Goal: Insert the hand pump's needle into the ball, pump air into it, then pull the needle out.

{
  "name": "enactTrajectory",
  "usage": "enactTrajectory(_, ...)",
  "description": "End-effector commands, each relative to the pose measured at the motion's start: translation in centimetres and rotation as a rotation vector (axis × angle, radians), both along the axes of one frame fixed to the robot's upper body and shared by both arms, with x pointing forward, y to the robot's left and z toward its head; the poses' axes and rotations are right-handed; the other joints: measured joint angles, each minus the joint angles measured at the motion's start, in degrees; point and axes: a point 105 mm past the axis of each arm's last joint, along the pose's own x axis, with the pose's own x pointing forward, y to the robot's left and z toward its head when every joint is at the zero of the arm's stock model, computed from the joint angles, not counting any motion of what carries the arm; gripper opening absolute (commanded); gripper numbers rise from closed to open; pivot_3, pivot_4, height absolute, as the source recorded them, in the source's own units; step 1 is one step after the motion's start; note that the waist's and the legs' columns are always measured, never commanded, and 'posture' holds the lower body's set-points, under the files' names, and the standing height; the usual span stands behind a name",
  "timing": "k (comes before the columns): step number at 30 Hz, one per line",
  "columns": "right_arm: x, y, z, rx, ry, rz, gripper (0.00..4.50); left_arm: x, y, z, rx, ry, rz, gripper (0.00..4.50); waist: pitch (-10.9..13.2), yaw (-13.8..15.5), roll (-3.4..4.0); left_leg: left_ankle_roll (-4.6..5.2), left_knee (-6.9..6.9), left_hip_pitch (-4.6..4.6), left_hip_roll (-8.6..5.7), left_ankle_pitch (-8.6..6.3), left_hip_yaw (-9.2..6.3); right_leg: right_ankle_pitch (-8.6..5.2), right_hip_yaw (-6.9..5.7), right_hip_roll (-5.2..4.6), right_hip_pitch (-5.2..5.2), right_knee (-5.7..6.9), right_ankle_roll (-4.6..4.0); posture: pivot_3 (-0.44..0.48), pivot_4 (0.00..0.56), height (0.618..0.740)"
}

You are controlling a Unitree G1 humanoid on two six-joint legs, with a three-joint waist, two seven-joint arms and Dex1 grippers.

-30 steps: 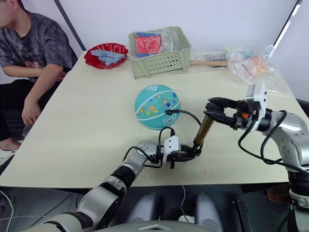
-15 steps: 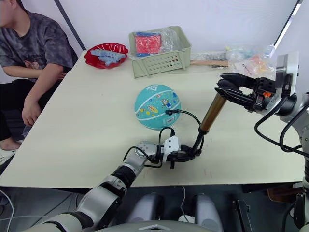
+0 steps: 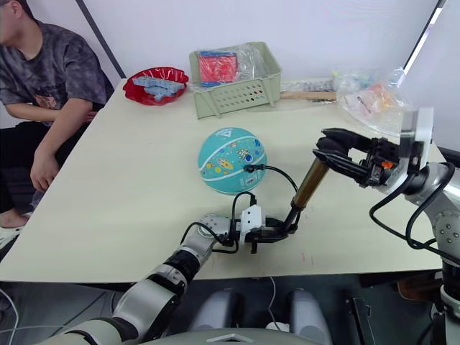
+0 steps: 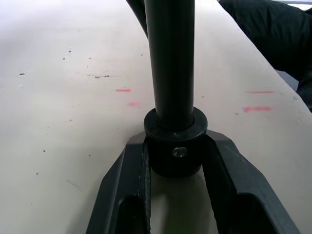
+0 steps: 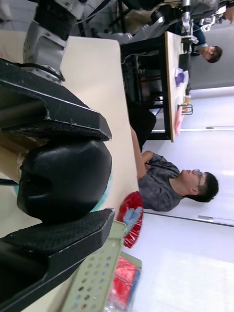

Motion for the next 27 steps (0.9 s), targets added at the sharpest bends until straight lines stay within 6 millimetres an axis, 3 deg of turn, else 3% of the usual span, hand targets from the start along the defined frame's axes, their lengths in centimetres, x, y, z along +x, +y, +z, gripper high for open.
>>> enactTrajectory(1, -0.7, 1.7, -3.8, -0.014, 0.164, 0.082, 1.69, -1.4, 0.7, -3.3, 0.134, 0.112, 0.008, 1.07, -0.1, 0.2, -0.04, 0.00, 0.00, 0.00, 0.00, 0.00, -0.04, 0.00, -0.02, 0.02, 0.01, 0.00, 0.00, 0.000, 0.150, 0.738)
enactTrajectory(16, -2.6, 3.8, -10.6, -0.011, 0.365, 0.103, 1.69, -1.4, 0.6, -3.6, 0.145, 0.116, 0.018, 1.07, -0.4, 0.3, -0.46, 0.00, 0.05, 0.12, -0.01, 0.00, -0.25, -0.11, -0.25, -0.11, 0.36, -0.24, -0.17, 0.000, 0.150, 0.738)
enactTrajectory(23, -2.8, 4.2, -10.8, -0.004, 0.372, 0.113, 1.69, -1.3, 0.7, -3.6, 0.148, 0.116, 0.019, 1.07, -0.5, 0.4, -0.45, -0.01, 0.04, 0.12, -0.02, 0.00, -0.25, -0.12, -0.26, -0.11, 0.36, -0.25, -0.17, 0.000, 0.150, 0.738)
enactTrajectory(27, -2.4, 3.8, -8.7, -0.002, 0.292, 0.125, 1.69, -1.2, 0.8, -3.6, 0.150, 0.114, 0.021, 1.07, -0.4, 0.4, -0.41, -0.01, 0.04, 0.11, -0.01, 0.00, -0.25, -0.12, -0.26, -0.12, 0.36, -0.25, -0.16, 0.000, 0.150, 0.738)
